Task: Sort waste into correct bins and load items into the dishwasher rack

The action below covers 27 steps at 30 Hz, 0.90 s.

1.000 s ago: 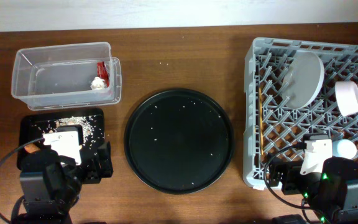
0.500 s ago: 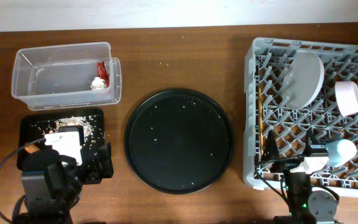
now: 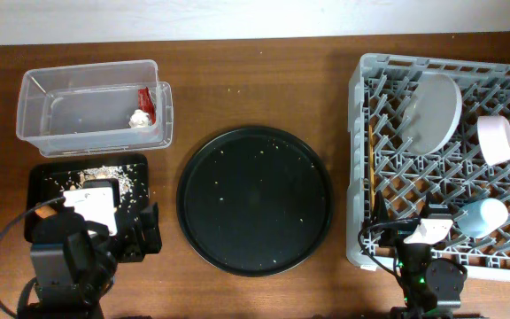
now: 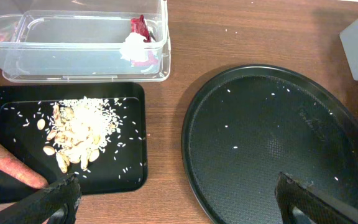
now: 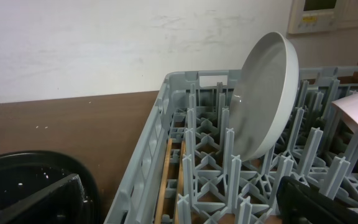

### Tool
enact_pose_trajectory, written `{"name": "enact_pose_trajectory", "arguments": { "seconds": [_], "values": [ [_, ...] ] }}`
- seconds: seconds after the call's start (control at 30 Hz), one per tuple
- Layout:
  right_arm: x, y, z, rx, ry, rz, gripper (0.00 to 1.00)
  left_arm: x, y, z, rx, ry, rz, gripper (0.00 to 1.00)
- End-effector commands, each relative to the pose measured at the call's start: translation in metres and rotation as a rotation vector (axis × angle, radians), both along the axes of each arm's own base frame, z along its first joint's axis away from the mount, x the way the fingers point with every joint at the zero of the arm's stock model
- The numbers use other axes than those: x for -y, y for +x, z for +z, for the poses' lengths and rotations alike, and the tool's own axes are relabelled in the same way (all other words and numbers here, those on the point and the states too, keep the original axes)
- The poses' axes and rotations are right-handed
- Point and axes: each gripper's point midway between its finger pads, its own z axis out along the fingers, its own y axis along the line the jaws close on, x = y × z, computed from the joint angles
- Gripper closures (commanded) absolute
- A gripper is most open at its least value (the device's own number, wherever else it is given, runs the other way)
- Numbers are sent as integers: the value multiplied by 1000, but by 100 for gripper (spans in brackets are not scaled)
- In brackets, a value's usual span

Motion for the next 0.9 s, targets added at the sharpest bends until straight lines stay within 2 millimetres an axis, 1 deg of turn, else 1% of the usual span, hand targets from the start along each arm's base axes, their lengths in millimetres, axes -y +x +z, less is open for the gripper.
{"name": "enact_pose_trajectory", "arguments": {
  "seconds": [0.0,0.17,0.23,0.27,0.3,0.33,0.37,0.4,0.43,0.5,0.6,0.63,0.67,0.7,0.73,0.77,0.8,0.83,0.87],
  "values": [
    [0,0,-3,-6,9,3,2,1,0,0,3,8,-14,1],
    [0,0,-3,-6,9,3,2,1,0,0,3,8,-14,1],
    [0,0,-3,-6,9,3,2,1,-4,1,8,8,-14,1],
    [0,0,-3,-6,9,3,1,-3,-8,-1,9,22,3,1],
    [0,0,-3,-6,9,3,2,-3,-12,-7,21,23,4,1],
    [0,0,-3,-6,9,3,2,-5,-16,-21,54,31,14,1],
    [0,0,-3,-6,9,3,2,-5,-16,-33,102,34,16,1],
    [0,0,-3,-6,9,3,2,-2,-15,-44,141,35,3,1],
    [0,0,-3,-6,9,3,2,5,-10,-58,218,34,-32,1],
    [0,0,-3,-6,9,3,2,10,1,-70,334,35,-52,1],
    [0,0,-3,-6,9,3,2,12,16,-71,509,35,-45,1],
    [0,0,-3,-6,9,3,2,12,18,-70,539,33,-44,1],
    [0,0,-3,-6,9,3,2,13,26,-65,635,40,-46,1],
    [0,0,-3,-6,9,3,2,13,28,-62,671,53,-53,1],
    [0,0,-3,-6,9,3,2,14,31,-55,753,110,-68,1],
    [0,0,-3,-6,9,3,2,14,31,-56,759,162,-84,1],
    [0,0,-3,-6,9,3,2,13,32,-65,725,179,-91,1],
    [0,0,-3,-6,9,3,2,14,32,-84,647,172,-99,1],
    [0,0,-3,-6,9,3,2,14,31,-93,611,162,-99,1]
  ]
}}
